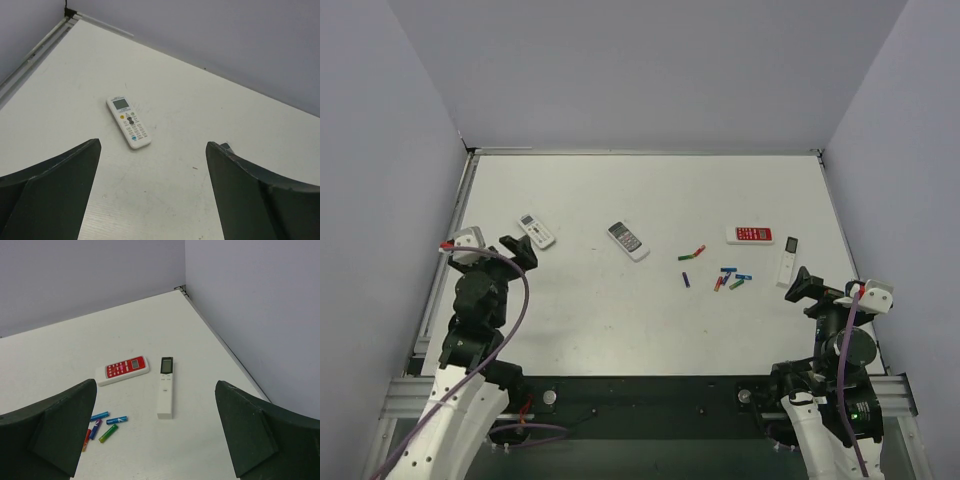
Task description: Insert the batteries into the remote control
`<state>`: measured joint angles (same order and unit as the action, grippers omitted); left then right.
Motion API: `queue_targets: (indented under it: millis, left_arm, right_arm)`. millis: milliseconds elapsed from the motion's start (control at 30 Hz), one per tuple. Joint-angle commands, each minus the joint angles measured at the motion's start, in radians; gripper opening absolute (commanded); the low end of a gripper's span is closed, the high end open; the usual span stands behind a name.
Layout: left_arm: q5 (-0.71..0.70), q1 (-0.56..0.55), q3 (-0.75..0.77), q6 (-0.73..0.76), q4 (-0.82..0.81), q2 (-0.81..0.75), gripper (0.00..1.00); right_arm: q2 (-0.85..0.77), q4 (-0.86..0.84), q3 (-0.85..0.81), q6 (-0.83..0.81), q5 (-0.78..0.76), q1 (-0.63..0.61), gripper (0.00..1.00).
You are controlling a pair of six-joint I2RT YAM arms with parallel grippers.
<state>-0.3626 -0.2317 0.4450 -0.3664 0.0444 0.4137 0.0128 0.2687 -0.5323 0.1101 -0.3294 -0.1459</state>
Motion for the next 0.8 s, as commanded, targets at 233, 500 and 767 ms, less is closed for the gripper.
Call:
queue_targets:
  millis: [233, 500, 767]
  left_arm:
    - [-0.074, 0.019, 0.366, -0.226, 0.244, 0.591, 0.97]
    - [-0.114, 0.075, 0.720, -0.250, 0.422, 1.108, 0.97]
    - [-0.153, 0.109, 1.124, -0.261, 0.638, 1.534, 0.97]
  right_arm:
    - [-0.175, -0.054, 0.018, -0.003, 0.009, -0.021, 1.00]
    - [-0.186, -0.054, 0.023, -0.004, 0.009, -0.044, 1.00]
    - [-0.188, -0.052, 0.026, -0.007, 0.001, -0.057, 1.00]
